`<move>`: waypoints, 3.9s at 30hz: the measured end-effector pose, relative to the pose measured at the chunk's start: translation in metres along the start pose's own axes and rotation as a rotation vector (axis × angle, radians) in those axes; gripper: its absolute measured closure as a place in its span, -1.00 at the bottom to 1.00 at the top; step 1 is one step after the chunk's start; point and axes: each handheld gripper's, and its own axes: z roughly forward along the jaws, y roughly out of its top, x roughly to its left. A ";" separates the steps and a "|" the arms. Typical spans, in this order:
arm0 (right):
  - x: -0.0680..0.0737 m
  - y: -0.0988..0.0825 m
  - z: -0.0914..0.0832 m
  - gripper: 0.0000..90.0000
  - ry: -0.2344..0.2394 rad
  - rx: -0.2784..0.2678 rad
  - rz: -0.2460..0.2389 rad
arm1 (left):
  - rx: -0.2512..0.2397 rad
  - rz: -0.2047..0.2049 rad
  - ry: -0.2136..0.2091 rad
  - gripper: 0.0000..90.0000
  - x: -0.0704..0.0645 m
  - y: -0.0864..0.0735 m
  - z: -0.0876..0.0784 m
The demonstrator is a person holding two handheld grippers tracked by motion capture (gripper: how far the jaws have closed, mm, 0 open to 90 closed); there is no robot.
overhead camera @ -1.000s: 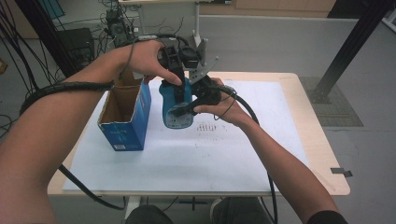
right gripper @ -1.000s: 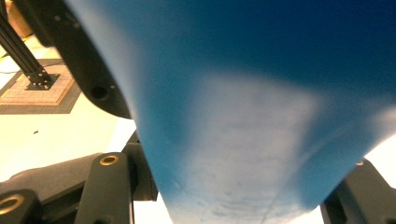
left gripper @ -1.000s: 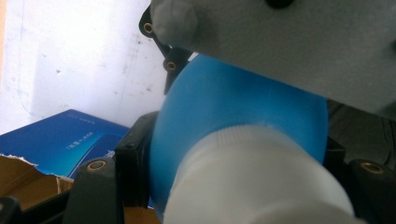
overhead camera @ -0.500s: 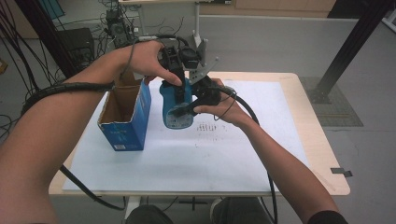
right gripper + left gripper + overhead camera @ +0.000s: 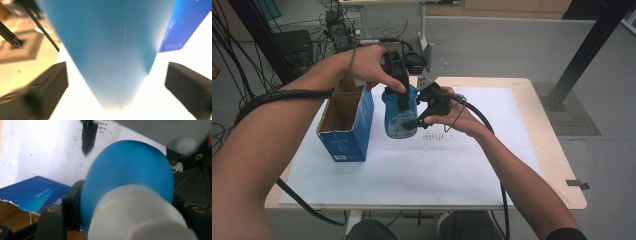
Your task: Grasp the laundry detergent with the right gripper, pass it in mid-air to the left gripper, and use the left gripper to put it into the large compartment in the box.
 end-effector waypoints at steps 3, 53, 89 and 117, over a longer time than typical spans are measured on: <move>0.000 -0.006 -0.004 -0.90 -0.007 0.026 0.016 | 0.000 -0.025 -0.005 -0.21 0.004 -0.001 -0.003; 0.006 -0.038 -0.156 -0.88 -0.355 0.230 0.227 | -0.189 -1.016 0.177 -0.20 0.081 -0.123 -0.163; 0.012 -0.038 -0.151 -0.87 -0.350 0.281 0.205 | -0.151 -1.279 0.150 -0.20 0.102 -0.163 -0.117; 0.018 -0.037 -0.146 -0.87 -0.344 0.318 0.192 | -0.148 -1.298 0.104 -0.20 0.101 -0.173 -0.061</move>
